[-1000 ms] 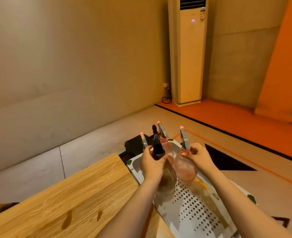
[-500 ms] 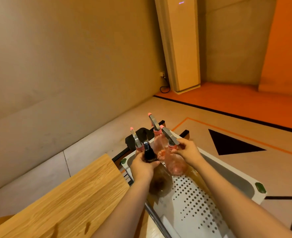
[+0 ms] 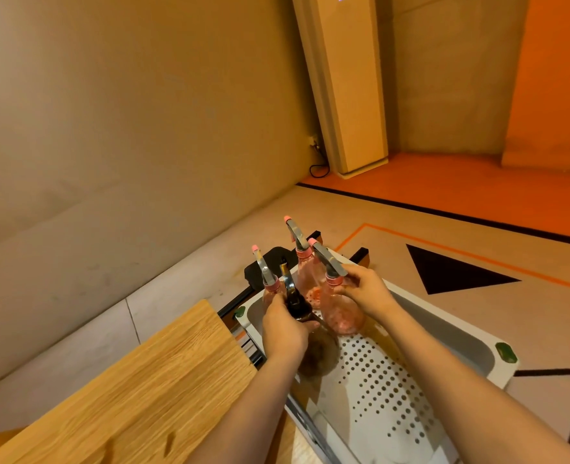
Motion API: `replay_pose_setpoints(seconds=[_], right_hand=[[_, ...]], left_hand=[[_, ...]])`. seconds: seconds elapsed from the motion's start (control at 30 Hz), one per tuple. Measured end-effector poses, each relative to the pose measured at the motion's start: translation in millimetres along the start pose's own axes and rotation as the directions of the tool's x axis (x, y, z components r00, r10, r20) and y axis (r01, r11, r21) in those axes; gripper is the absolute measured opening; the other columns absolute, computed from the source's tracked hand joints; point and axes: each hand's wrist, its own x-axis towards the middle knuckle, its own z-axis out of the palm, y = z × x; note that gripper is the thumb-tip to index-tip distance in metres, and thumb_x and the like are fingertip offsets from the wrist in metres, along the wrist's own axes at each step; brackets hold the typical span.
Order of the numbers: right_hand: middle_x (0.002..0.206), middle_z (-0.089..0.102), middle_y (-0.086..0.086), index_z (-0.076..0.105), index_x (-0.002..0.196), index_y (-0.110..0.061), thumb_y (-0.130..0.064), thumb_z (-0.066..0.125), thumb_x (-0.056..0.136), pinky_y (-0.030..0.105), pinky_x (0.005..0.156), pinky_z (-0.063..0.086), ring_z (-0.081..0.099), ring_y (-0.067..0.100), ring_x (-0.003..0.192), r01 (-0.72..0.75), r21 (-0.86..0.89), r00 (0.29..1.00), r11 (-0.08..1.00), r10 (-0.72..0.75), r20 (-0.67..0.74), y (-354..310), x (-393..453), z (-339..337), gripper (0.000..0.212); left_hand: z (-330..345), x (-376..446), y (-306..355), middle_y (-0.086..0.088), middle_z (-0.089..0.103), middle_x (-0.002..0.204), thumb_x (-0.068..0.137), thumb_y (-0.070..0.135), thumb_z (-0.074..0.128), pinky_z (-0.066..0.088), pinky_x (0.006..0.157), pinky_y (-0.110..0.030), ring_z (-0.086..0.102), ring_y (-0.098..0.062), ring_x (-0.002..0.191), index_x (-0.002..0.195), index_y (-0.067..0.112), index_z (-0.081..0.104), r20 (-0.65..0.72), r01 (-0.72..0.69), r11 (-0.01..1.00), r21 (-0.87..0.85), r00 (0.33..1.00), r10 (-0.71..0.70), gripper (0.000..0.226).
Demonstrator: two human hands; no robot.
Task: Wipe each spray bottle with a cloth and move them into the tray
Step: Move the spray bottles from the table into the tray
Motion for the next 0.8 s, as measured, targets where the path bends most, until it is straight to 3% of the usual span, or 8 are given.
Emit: replay_pose_setpoints(seconds=[0.07, 0.2, 0.33, 0.43, 0.57, 0.63, 0.73, 0.8], right_hand=[[0.113, 0.061, -0.005, 0.063, 0.116, -0.014, 0.002, 0.071, 0.074, 0.020, 0.092, 0.037, 0.052, 0.008, 0.106, -0.007, -0.025, 1.000, 1.000, 0.007, -0.020, 0, 2, -2, 0.045], [0.109, 0.058, -0.009, 0.061, 0.118, -0.013, 0.004, 0.068, 0.077, 0.004, 0.079, 0.037, 0.051, 0.005, 0.103, -0.020, -0.015, 1.000, 1.000, 0.020, 0.017, -3, -1, -2, 0.045], [0.114, 0.058, -0.006, 0.059, 0.121, -0.011, 0.002, 0.067, 0.079, 0.012, 0.088, 0.037, 0.049, 0.006, 0.108, -0.027, 0.002, 1.000, 1.000, 0.027, 0.006, -3, -3, 1, 0.045], [0.111, 0.058, -0.005, 0.057, 0.123, -0.007, 0.006, 0.064, 0.080, 0.003, 0.077, 0.041, 0.050, 0.006, 0.105, -0.040, 0.034, 0.998, 0.999, 0.038, 0.042, -8, -4, 3, 0.046], [0.116, 0.060, 0.003, 0.059, 0.120, -0.006, 0.004, 0.065, 0.080, -0.005, 0.072, 0.034, 0.050, 0.007, 0.105, -0.048, -0.004, 0.998, 0.999, 0.048, 0.037, -8, -3, 0, 0.042], [0.120, 0.061, 0.004, 0.059, 0.120, -0.007, 0.002, 0.065, 0.081, -0.001, 0.079, 0.034, 0.051, 0.009, 0.107, -0.073, -0.043, 0.995, 0.996, 0.076, 0.063, -7, -3, -2, 0.041], [0.126, 0.058, 0.003, 0.057, 0.124, -0.011, -0.005, 0.065, 0.083, 0.023, 0.095, 0.035, 0.050, 0.017, 0.118, -0.107, -0.143, 0.988, 0.984, 0.121, 0.094, -10, -3, -4, 0.043], [0.131, 0.054, 0.002, 0.051, 0.131, -0.013, -0.007, 0.066, 0.083, 0.026, 0.098, 0.033, 0.047, 0.019, 0.123, -0.104, -0.178, 0.988, 0.979, 0.123, 0.098, -12, -5, -6, 0.050]], left_hand=[[0, 1, -1, -0.003, 0.057, 0.131, 0.076, 0.011, 0.079, 0.043, 0.102, -0.042, 0.050, -0.027, 0.127, 0.130, 0.017, 0.045, -0.003, 0.008, 1.000, 0.006, 1.000, -0.008, 0.064], [1, 3, -2, -0.004, 0.056, 0.131, 0.077, 0.012, 0.079, 0.043, 0.101, -0.043, 0.050, -0.028, 0.127, 0.130, 0.016, 0.044, 0.005, 0.007, 1.000, 0.013, 1.000, -0.007, 0.064], [1, 2, -3, -0.005, 0.055, 0.133, 0.078, 0.010, 0.077, 0.043, 0.102, -0.043, 0.050, -0.029, 0.127, 0.132, 0.017, 0.041, 0.015, 0.010, 1.000, 0.009, 1.000, -0.010, 0.065], [0, 1, -2, -0.005, 0.054, 0.134, 0.080, 0.010, 0.076, 0.042, 0.103, -0.043, 0.049, -0.029, 0.127, 0.134, 0.017, 0.040, 0.024, 0.007, 1.000, 0.007, 1.000, -0.007, 0.065], [-1, 0, -1, -0.005, 0.055, 0.133, 0.080, 0.010, 0.075, 0.043, 0.102, -0.041, 0.049, -0.029, 0.127, 0.133, 0.016, 0.040, 0.034, 0.010, 1.000, 0.008, 0.999, -0.010, 0.064], [-1, 1, -2, -0.006, 0.054, 0.133, 0.081, 0.010, 0.075, 0.042, 0.102, -0.041, 0.049, -0.029, 0.127, 0.133, 0.016, 0.039, 0.038, 0.015, 1.000, 0.008, 0.999, -0.015, 0.064], [-3, 1, -2, -0.005, 0.053, 0.135, 0.080, 0.011, 0.075, 0.042, 0.103, -0.041, 0.048, -0.028, 0.128, 0.135, 0.016, 0.038, 0.052, 0.034, 0.999, 0.006, 0.998, -0.035, 0.066], [-4, 1, -1, -0.005, 0.051, 0.137, 0.079, 0.013, 0.077, 0.040, 0.105, -0.040, 0.047, -0.028, 0.130, 0.137, 0.015, 0.036, 0.075, 0.040, 0.999, 0.015, 0.996, -0.041, 0.070]])
